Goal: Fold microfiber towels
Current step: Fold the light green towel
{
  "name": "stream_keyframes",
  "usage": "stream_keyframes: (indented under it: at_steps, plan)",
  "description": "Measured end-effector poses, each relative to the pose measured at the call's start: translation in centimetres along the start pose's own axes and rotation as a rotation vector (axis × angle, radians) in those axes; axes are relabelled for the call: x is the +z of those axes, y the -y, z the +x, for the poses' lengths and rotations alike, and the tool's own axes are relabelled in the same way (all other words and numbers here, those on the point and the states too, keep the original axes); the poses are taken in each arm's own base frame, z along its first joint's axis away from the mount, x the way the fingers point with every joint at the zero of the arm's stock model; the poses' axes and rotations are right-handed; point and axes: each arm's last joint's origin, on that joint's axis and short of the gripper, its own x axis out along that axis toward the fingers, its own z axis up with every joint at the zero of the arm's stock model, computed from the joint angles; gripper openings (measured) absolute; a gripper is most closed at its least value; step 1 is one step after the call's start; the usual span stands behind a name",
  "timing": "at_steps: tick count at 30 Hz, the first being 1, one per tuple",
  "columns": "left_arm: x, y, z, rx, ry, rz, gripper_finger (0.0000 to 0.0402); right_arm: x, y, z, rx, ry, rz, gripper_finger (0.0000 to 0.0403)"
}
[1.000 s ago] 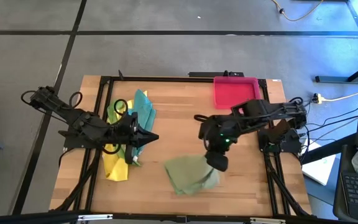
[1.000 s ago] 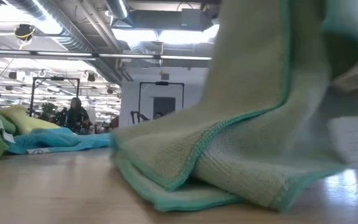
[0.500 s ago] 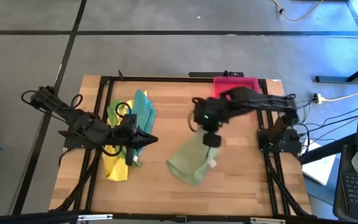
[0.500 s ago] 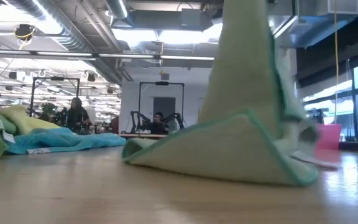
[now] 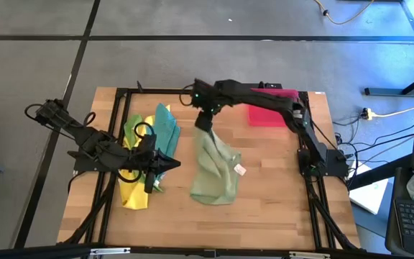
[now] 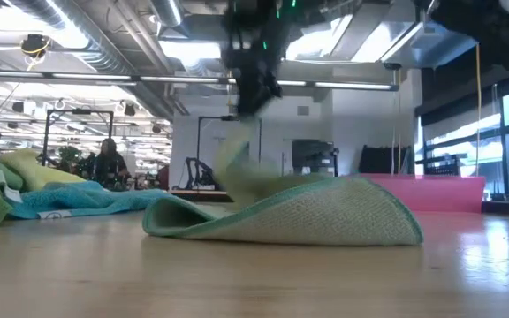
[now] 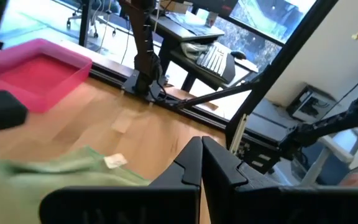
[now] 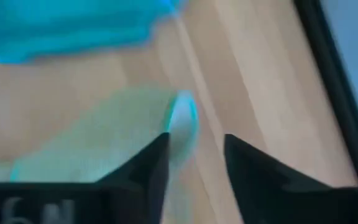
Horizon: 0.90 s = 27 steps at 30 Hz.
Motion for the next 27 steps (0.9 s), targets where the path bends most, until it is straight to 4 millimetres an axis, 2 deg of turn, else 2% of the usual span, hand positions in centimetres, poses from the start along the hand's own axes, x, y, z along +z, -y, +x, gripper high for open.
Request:
stream_keyframes:
  at_steps: [3, 5, 8, 11, 13, 15, 18, 21, 24, 27]
  plan:
    - [0.0, 0.1, -0.2, -0.005, 0.0, -0.019, 0.0, -0.7, 1.8, 1.2, -0.008, -0.102, 0.063, 0.0216]
    - [-0.1, 0.2, -0.3, -0.001, 0.004, -0.024, 0.0, -1.1, 2.3, 1.3, -0.011, -0.144, 0.052, 0.0249]
    - [-0.1, 0.2, -0.3, 0.015, 0.016, -0.048, 0.0, -1.5, 2.6, 0.5, -0.002, -0.18, 0.043, 0.0279]
    - [0.0, 0.1, -0.3, 0.019, 0.021, -0.05, 0.0, -2.2, 2.1, -0.9, 0.151, -0.23, 0.059, 0.0287]
    - [0.0, 0.1, -0.3, 0.025, 0.026, -0.05, 0.0, -2.7, 0.7, -1.6, 0.22, -0.276, 0.016, 0.0285]
    - [0.0, 0.1, -0.3, 0.038, 0.035, -0.051, 0.0, -3.4, -1.5, -1.9, 0.226, -0.323, -0.102, 0.0278]
    - [0.1, 0.0, -0.3, 0.055, 0.05, -0.052, 0.0, -3.9, -4.8, -2.1, 0.21, -0.329, -0.263, 0.0264]
    - [0.1, 0.0, -0.3, 0.063, 0.057, -0.054, 0.0, -4.1, -7.4, -2.2, 0.193, -0.292, -0.334, 0.025]
    - [0.0, 0.2, -0.4, 0.056, 0.054, -0.071, 0.0, -4.5, -9.1, -2.4, 0.176, -0.285, -0.391, 0.0237]
    - [-0.1, 0.4, -0.5, 0.045, 0.049, -0.07, 0.0, -4.7, -9.9, -2.5, 0.193, -0.288, -0.388, 0.0224]
